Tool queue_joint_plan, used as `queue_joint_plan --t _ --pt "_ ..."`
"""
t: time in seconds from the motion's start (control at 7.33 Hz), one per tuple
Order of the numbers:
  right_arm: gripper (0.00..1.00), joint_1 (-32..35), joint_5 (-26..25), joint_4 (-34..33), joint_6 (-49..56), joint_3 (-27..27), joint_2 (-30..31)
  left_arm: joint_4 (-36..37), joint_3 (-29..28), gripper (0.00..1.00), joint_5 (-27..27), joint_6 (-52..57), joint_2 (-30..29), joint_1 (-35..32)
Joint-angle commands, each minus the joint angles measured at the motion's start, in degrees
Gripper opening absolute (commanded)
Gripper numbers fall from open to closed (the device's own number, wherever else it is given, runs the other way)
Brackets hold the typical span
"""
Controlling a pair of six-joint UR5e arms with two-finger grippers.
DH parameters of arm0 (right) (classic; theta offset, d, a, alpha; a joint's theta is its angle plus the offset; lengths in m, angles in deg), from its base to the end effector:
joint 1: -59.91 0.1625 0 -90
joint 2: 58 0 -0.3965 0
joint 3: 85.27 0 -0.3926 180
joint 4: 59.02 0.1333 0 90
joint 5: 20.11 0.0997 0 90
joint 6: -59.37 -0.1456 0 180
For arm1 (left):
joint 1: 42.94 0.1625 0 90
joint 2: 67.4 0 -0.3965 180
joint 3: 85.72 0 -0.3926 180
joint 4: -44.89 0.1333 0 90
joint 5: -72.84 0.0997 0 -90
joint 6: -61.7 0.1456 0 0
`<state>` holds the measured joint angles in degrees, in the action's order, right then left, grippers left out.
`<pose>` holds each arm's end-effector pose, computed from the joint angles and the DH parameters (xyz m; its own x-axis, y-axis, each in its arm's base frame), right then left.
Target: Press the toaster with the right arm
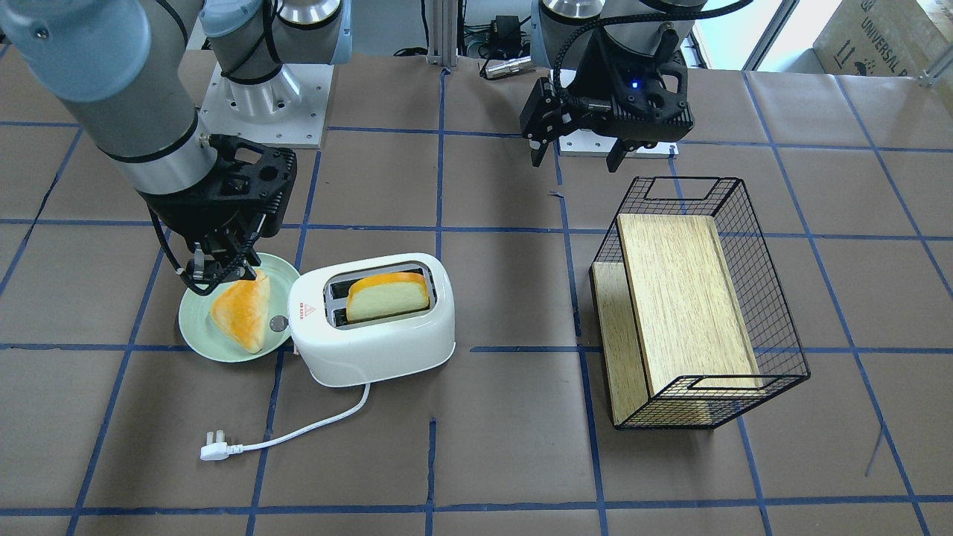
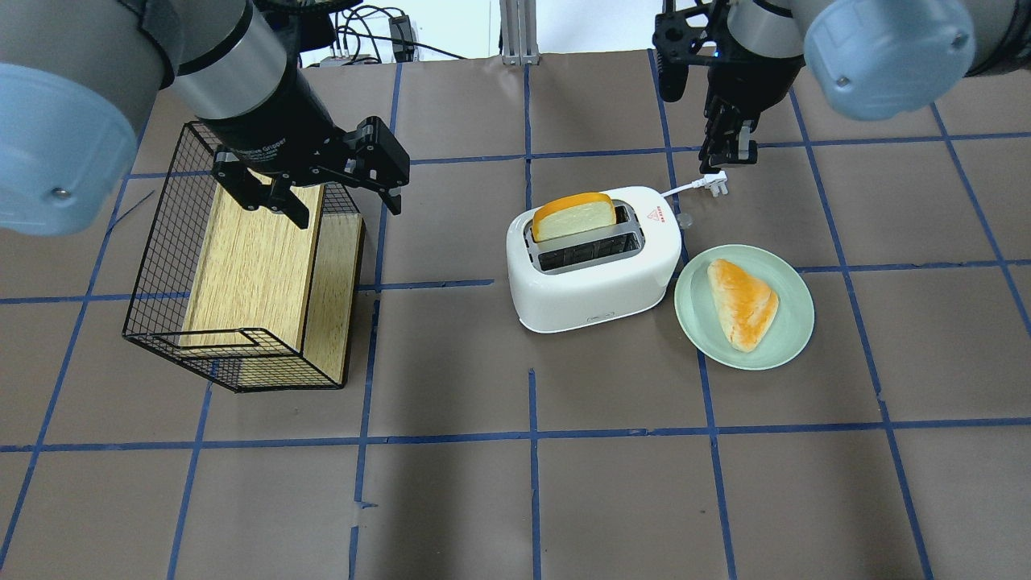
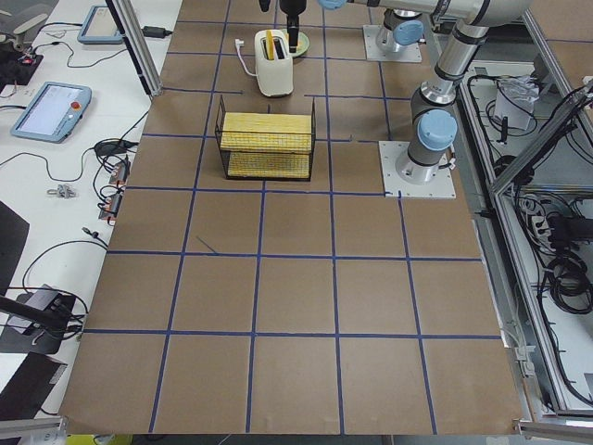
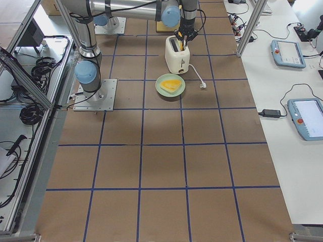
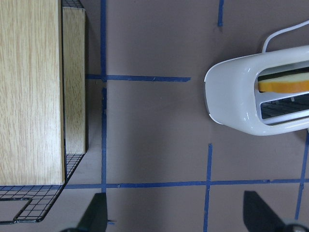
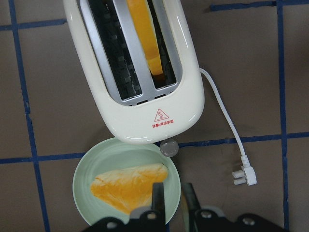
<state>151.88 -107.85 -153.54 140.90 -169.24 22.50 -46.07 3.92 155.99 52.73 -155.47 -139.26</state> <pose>0.1582 -0.5546 0.3862 -0.1131 -0.9935 0.0123 -0.9928 0.1125 -0.0417 -0.2028 -0.4624 0.4323 -0.9916 -0.0443 0.1214 -0.0451 0.9990 -0.0043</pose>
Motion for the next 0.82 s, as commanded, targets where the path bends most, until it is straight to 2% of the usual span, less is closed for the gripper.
queue_joint_plan --t 0.0,0.14,0.68 --pt "0.26 0.05 1.43 5.9 -12.39 6.16 1.33 0.0 0.0 1.0 0.0 0.0 0.0 0.0" --pt "0.28 0.05 2.13 5.92 -16.71 6.62 0.81 0.0 0.0 1.0 0.0 0.0 0.0 0.0" --pt "0.32 0.4 1.96 6.8 -46.22 6.27 1.07 0.0 -0.08 1.0 0.0 0.0 0.0 0.0"
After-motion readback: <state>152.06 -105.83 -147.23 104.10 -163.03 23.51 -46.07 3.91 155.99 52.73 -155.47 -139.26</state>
